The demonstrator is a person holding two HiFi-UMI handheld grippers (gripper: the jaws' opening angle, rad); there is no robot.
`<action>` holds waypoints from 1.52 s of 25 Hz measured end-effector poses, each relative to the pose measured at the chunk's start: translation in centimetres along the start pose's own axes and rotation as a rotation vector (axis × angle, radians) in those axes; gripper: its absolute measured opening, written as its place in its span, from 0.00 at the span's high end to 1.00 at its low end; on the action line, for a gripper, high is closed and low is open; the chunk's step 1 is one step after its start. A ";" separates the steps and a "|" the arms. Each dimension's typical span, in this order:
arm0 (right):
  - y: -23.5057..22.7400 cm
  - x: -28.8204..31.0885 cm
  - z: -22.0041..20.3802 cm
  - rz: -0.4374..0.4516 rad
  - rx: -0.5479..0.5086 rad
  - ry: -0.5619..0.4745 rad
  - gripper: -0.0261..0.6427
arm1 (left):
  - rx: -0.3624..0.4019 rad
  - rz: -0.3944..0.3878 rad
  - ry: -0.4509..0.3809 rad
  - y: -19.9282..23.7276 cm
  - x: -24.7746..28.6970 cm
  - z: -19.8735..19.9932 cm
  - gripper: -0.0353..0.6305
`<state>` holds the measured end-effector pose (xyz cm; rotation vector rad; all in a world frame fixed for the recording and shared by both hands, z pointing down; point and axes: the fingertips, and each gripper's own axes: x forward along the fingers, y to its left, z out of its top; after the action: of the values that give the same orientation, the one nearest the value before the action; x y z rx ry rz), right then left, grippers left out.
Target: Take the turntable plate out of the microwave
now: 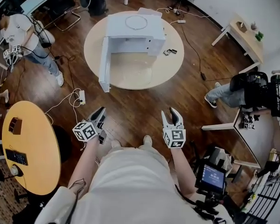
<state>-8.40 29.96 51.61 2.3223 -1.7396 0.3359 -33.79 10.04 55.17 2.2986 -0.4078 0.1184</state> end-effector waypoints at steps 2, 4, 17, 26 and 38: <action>-0.5 0.0 -0.5 0.022 0.001 0.006 0.71 | 0.000 0.020 0.017 -0.3 0.4 -1.2 0.84; -1.0 -0.2 -1.0 0.036 0.007 0.008 0.71 | -0.003 0.036 0.030 -0.6 0.7 -2.2 0.84; -5.0 -1.8 -3.9 0.077 0.064 0.026 0.71 | 0.011 0.071 0.052 -4.3 3.9 -4.2 0.84; -2.6 0.4 -3.6 0.103 0.011 0.048 0.71 | -0.002 0.010 0.047 -2.9 3.7 -3.7 0.90; 5.8 5.0 -0.6 0.050 0.017 0.006 0.71 | 0.087 -0.083 0.102 1.6 0.8 1.5 0.91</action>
<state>-12.66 24.00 53.98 2.2899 -1.8016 0.3673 -33.61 7.75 55.44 2.3799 -0.2592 0.2143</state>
